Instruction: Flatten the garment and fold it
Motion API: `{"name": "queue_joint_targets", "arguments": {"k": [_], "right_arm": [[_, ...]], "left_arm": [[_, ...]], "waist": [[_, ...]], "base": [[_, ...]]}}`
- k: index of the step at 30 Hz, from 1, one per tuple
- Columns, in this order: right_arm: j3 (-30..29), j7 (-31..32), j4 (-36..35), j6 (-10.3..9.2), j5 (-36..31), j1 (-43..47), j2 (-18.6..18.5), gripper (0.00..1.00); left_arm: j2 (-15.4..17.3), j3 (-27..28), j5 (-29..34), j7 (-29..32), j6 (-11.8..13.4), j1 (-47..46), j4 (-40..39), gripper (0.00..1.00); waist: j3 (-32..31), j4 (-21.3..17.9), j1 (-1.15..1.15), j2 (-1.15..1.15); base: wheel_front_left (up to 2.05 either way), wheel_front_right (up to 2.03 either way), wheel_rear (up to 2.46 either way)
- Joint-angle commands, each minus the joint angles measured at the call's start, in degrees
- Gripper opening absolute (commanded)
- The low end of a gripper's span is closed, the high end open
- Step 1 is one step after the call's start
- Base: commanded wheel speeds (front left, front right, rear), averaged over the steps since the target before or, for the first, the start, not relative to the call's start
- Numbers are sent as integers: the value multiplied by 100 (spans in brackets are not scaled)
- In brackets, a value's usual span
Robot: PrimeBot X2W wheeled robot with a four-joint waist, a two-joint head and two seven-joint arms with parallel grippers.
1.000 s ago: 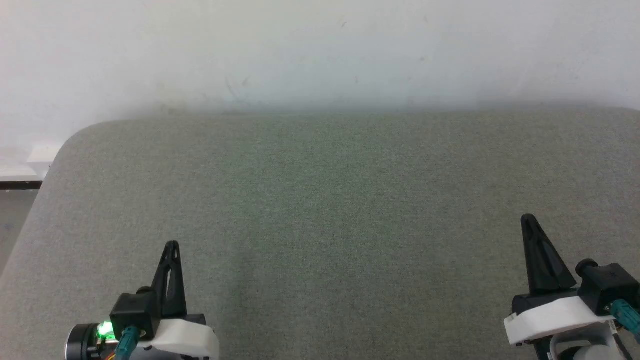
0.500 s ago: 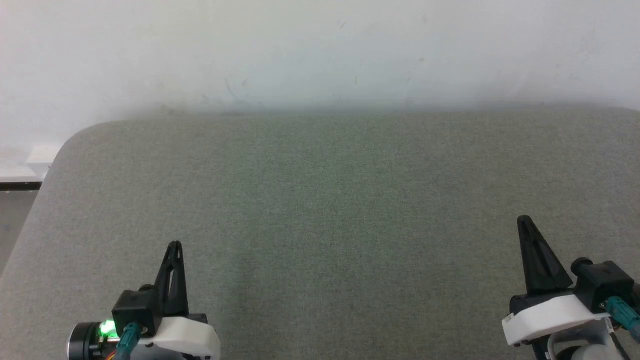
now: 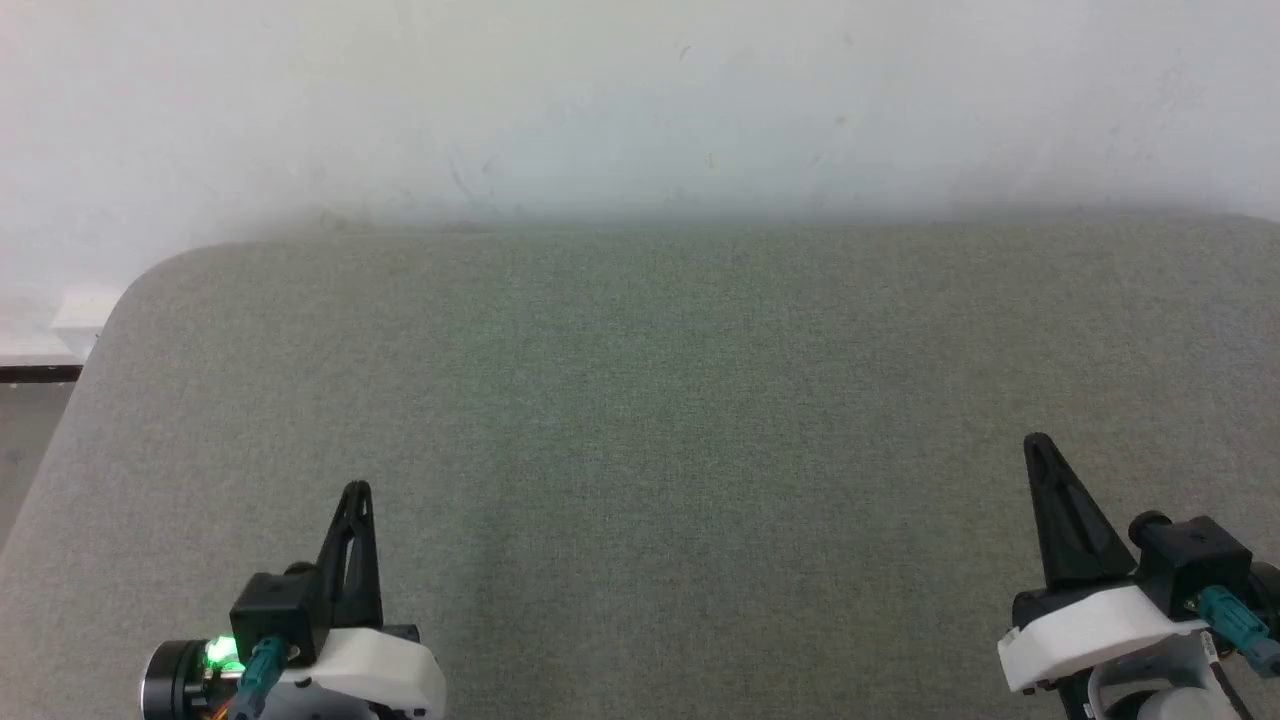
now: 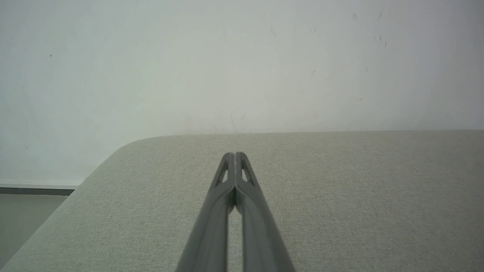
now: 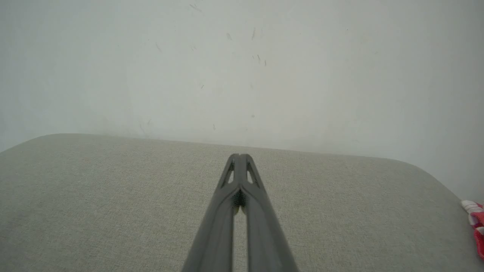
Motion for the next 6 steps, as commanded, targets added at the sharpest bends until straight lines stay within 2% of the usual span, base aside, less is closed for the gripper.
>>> {"name": "queue_joint_targets", "arguments": {"k": [1,6], "right_arm": [[14,31,-41,-5,-28,-53,17,0],[29,90,-51,-5,-46,-60,18,0]], "left_arm": [[-11,8,56,24,-55,-98,-32,0],[-19,9,64,82,-78,-112,-42,0]], "waist": [[0,-1,0,0],[-3,-4,0,0]], "base": [[0,0,0],[0,0,0]]}}
